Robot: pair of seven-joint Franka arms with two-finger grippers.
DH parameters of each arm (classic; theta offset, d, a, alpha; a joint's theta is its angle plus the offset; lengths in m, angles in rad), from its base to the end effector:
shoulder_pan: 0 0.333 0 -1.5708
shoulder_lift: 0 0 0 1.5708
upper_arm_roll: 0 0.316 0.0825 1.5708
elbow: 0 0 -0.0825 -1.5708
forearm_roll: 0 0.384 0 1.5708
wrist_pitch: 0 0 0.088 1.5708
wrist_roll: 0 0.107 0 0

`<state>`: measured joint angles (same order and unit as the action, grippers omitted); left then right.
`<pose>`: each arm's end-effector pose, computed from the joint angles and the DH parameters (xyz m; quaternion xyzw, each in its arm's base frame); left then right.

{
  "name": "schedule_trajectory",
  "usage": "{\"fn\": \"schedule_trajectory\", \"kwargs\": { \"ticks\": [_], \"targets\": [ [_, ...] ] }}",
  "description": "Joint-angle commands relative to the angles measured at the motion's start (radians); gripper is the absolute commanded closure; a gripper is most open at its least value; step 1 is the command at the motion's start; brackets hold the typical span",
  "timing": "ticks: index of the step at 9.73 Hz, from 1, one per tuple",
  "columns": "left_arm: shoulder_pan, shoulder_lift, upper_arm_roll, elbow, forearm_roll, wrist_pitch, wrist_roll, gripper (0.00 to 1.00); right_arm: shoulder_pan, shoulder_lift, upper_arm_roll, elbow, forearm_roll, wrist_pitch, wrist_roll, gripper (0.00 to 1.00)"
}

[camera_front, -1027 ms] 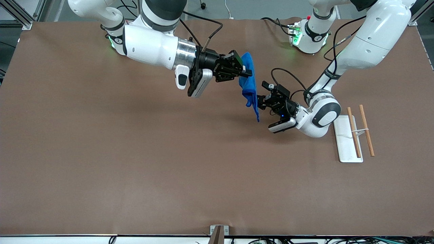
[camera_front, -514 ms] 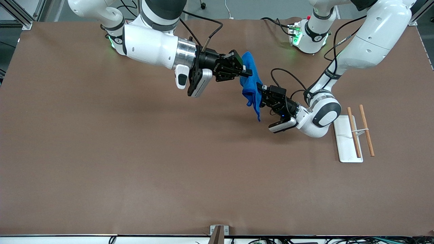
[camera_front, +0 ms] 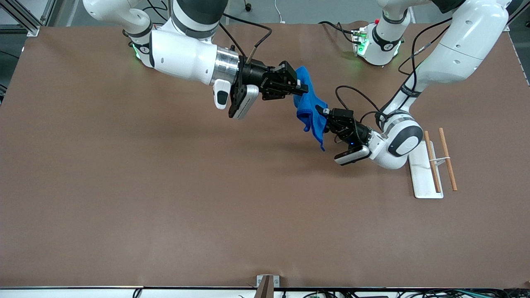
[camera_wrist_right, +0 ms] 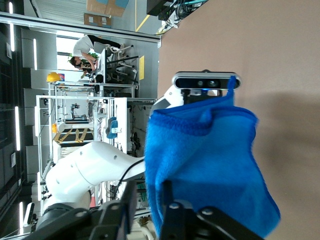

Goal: Right arm passes towel to left arm to hang
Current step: 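Open the right gripper and withdraw while the left gripper holds the towel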

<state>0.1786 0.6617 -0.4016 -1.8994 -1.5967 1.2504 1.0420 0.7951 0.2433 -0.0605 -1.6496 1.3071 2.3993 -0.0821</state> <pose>0.5458 -0.2292 0.2724 0.4891 -0.1246 -0.0720 0.8603 0.4949 0.4622 0.5310 -0.8395 -0.0052 -0.0286 0.5426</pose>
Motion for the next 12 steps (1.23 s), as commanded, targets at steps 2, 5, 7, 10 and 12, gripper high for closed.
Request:
{"fn": "schedule_trajectory", "kwargs": {
  "ticks": [2,5,7,10,12],
  "targets": [
    [0.036,-0.010,0.000,0.061,-0.028,0.027,-0.165,1.00,-0.048,-0.050,-0.031,-0.099,-0.159,-0.006,0.022,0.00],
    [0.084,-0.095,0.013,0.108,-0.017,0.078,-0.446,1.00,-0.157,-0.139,-0.042,-0.253,-0.443,-0.008,0.024,0.00],
    [0.119,-0.167,0.023,0.134,0.100,0.198,-0.615,1.00,-0.252,-0.185,-0.044,-0.320,-0.518,-0.053,0.024,0.00],
    [0.131,-0.350,0.024,0.196,0.509,0.408,-1.088,1.00,-0.468,-0.219,-0.044,-0.329,-0.786,-0.251,0.066,0.00],
    [0.145,-0.375,0.023,0.297,0.859,0.385,-1.310,1.00,-0.584,-0.237,-0.044,-0.312,-0.955,-0.406,0.102,0.00]
  ]
}}
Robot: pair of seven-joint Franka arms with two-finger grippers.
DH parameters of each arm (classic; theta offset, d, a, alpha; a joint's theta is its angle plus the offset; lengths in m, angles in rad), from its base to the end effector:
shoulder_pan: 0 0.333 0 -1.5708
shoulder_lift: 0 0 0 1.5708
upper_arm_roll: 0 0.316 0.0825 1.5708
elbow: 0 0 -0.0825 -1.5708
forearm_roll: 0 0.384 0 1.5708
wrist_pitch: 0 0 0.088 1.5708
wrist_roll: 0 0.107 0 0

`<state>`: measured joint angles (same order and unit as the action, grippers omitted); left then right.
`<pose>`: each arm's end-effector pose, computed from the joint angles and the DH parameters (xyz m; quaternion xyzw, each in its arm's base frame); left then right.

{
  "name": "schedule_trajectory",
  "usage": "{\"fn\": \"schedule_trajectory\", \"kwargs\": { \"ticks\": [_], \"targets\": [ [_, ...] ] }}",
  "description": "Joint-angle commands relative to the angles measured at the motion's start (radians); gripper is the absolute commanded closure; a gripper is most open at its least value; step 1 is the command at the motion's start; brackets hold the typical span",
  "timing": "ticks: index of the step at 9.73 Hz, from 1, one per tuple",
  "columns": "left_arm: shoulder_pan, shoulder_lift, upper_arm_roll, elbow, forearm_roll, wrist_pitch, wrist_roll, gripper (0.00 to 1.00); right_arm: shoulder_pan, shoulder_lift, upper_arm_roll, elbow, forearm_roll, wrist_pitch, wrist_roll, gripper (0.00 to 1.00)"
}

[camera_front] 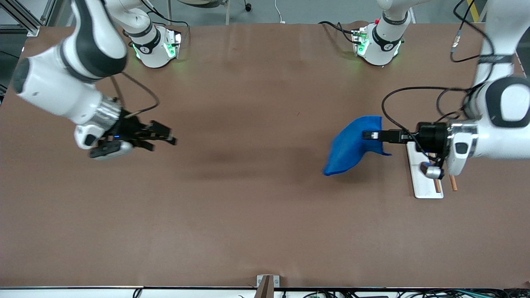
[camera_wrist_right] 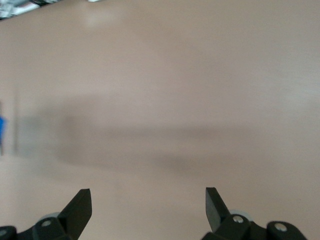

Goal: Right arm passes towel to left arm to hang
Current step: 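Carry the towel with the left gripper to the wooden-stick stand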

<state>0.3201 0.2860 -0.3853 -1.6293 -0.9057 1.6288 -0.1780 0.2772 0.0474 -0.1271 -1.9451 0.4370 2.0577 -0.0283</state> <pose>0.6180 -0.0954 0.4901 0.8606 0.1316 -0.1773 0.4590 0.5683 0.1097 0.4665 -0.9809 0.0076 -0.0205 0.1935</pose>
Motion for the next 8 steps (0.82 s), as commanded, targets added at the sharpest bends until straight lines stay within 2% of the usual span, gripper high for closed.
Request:
{"fn": "schedule_trajectory", "kwargs": {
  "ticks": [1,2,3,4,5,7,8],
  "targets": [
    [0.016,-0.005,0.008,0.037,0.314,0.002,-0.133,1.00,-0.123,-0.049,0.023,-0.008,-0.157,-0.123,0.051,0.00],
    [0.023,-0.007,0.008,0.037,0.438,0.005,-0.174,1.00,-0.194,-0.050,0.024,0.003,-0.229,-0.184,0.057,0.00],
    [0.025,-0.005,0.014,0.037,0.514,0.020,-0.255,1.00,-0.248,-0.058,0.024,0.015,-0.268,-0.227,0.057,0.00],
    [0.036,-0.008,0.019,0.035,0.639,0.029,-0.334,1.00,-0.307,-0.079,0.027,0.064,-0.305,-0.331,0.045,0.00],
    [0.037,-0.011,0.014,0.035,0.756,0.031,-0.348,1.00,-0.312,-0.086,0.026,0.131,-0.346,-0.414,0.047,0.00],
    [0.039,-0.011,0.017,0.031,0.856,0.031,-0.347,1.00,-0.354,-0.080,0.026,0.278,-0.385,-0.522,0.045,0.00],
    [0.043,-0.010,0.016,0.028,0.934,0.031,-0.330,1.00,-0.374,-0.078,0.026,0.328,-0.385,-0.533,0.045,0.00]
  ]
}}
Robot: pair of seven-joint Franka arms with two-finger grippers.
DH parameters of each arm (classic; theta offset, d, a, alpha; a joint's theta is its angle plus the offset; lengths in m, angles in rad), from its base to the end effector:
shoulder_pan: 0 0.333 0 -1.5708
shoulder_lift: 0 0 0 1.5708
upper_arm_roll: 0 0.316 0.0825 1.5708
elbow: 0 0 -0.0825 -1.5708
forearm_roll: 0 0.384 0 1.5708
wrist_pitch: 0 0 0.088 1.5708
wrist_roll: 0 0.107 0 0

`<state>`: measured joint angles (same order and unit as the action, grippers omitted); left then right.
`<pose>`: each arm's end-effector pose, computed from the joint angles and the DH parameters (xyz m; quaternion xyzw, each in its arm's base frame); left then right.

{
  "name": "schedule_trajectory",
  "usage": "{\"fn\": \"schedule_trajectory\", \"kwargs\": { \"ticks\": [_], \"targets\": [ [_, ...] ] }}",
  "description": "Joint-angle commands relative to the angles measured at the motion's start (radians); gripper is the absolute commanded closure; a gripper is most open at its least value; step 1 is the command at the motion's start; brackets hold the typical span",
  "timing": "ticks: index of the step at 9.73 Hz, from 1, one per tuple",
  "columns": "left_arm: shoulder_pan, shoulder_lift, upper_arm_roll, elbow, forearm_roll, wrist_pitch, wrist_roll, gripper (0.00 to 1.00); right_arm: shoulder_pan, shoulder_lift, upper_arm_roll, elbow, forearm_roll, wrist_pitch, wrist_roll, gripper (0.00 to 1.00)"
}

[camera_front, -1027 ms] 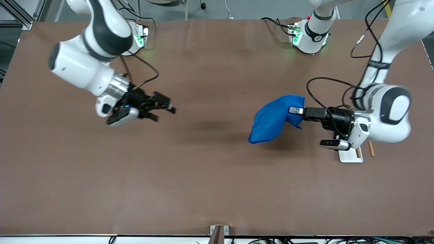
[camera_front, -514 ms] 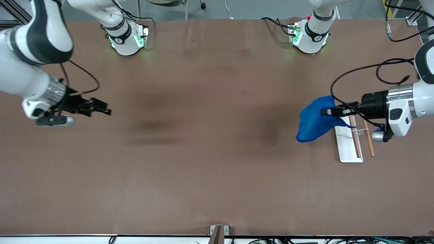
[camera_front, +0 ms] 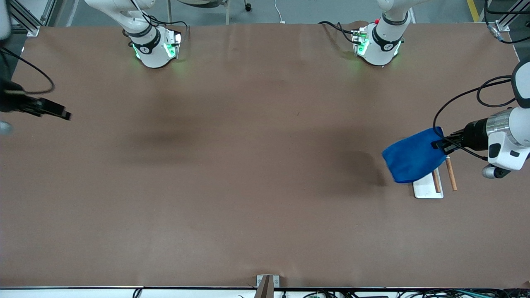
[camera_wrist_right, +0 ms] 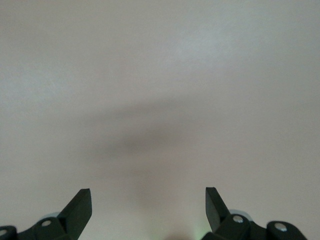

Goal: Right arm passes towel to left arm to hang
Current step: 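Carry the towel with the left gripper to the wooden-stick stand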

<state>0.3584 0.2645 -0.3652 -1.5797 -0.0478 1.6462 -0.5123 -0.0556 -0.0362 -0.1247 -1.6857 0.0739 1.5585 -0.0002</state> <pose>0.6171 0.0120 0.4802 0.9605 0.2537 -0.1053 0.0451 0.5308 -0.0898 0.5895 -0.9940 0.0908 0.0419 0.0431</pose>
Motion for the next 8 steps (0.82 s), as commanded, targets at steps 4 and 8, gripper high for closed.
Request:
{"fn": "schedule_trajectory", "kwargs": {
  "ticks": [4,8],
  "targets": [
    [0.056,0.025,-0.001,-0.040,0.111,0.004,0.263,1.00,-0.044,0.007,0.025,0.194,-0.015,-0.101,0.129,0.00],
    [0.138,0.041,-0.003,-0.056,0.187,-0.008,0.414,1.00,-0.040,0.039,0.027,0.213,-0.077,-0.143,0.003,0.00]
  ]
}}
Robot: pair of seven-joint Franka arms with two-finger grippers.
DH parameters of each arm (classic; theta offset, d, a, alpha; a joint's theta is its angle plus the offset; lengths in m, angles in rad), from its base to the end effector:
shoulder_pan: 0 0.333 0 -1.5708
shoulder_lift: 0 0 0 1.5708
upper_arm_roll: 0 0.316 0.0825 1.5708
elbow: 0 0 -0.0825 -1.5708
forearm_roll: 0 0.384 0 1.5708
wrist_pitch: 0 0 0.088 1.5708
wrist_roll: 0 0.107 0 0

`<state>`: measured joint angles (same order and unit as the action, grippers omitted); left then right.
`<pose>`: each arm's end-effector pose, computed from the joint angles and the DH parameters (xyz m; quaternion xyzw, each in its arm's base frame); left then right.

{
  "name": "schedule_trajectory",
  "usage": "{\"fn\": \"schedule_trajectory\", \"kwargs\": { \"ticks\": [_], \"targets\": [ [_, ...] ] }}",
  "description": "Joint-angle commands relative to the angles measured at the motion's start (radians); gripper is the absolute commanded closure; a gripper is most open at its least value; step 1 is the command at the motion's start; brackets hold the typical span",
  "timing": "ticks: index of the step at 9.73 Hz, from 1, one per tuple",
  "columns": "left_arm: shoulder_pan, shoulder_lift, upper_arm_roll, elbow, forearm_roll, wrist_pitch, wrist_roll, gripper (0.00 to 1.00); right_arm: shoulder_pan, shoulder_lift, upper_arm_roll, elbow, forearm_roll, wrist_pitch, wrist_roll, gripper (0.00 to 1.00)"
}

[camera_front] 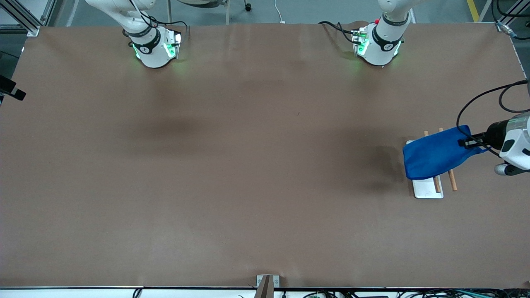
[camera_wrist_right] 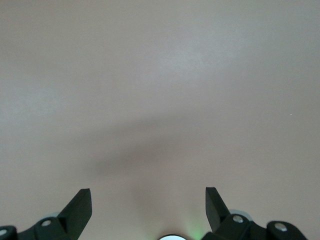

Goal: Right arm passes towel to left arm to hang
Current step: 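Lower the towel over the wooden sticks with the left gripper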

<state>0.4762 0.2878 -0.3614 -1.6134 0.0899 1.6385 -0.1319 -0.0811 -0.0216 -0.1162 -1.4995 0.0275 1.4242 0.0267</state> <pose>0.6064 0.0994 0.4496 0.9860 0.1143 -0.1215 0.0055 0.5227 -0.1020 0.6569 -0.9935 0.1100 0.0255 0.0171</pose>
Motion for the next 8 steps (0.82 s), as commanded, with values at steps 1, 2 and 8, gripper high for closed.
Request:
{"fn": "schedule_trajectory", "kwargs": {
  "ticks": [1,2,8],
  "targets": [
    [0.053,0.031,-0.007,-0.020,0.053,0.007,0.037,1.00,-0.006,0.023,0.021,0.022,-0.031,-0.011,-0.022,0.00],
    [0.076,0.048,-0.007,-0.020,0.053,0.015,0.037,1.00,0.000,0.023,0.024,0.024,-0.031,-0.016,-0.016,0.00],
    [0.130,0.123,-0.005,-0.016,0.056,0.081,0.040,1.00,0.000,0.020,0.024,0.022,-0.021,-0.018,-0.011,0.00]
  ]
}}
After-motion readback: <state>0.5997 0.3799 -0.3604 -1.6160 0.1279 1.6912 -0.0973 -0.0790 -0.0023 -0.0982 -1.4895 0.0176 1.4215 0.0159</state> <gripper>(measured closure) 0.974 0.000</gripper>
